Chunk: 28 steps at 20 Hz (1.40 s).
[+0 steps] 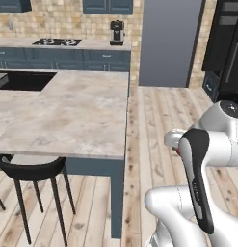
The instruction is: Pick up each peach from the fridge and place one peach on each plate on the dining counter.
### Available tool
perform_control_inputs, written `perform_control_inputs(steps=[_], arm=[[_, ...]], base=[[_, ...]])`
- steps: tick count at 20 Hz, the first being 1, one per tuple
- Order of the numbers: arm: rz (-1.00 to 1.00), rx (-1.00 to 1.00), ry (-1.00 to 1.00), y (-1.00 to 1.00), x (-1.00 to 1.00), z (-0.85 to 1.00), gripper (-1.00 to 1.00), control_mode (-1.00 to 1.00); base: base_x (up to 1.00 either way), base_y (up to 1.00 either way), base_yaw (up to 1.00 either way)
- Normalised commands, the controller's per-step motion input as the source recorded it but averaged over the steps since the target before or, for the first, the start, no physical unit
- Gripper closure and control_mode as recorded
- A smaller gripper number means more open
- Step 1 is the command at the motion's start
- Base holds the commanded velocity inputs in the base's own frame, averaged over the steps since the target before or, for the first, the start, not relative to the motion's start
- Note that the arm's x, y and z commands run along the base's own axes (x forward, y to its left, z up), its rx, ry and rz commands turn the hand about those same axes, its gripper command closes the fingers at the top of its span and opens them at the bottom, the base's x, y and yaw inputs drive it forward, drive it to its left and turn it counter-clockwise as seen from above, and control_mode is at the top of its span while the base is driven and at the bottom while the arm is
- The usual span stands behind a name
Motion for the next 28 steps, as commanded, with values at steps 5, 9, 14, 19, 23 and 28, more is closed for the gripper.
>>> perform_control_inputs(steps=[5, 9, 14, 19, 23, 28], arm=[[0.00, 0.00, 0.00, 0.00, 0.00, 0.00, 1.00, 1.00], [0.00, 0.00, 0.00, 0.00, 0.00, 0.00, 1.00, 1.00], [0.00, 0.00, 0.00, 0.00, 0.00, 0.00, 1.00, 1.00], [0.00, 0.00, 0.00, 0.00, 0.00, 0.00, 1.00, 1.00], [0.00, 0.00, 0.00, 0.00, 0.00, 0.00, 1.00, 1.00], [0.00, 0.00, 0.00, 0.00, 0.00, 0.00, 1.00, 1.00]], base=[[-0.16, 0.92, -0.06], [-0.24, 0.91, -0.05], [-0.25, 0.92, -0.05], [-0.14, 0.99, -0.07], [0.00, 0.89, -0.09], [0.00, 0.82, -0.09]])
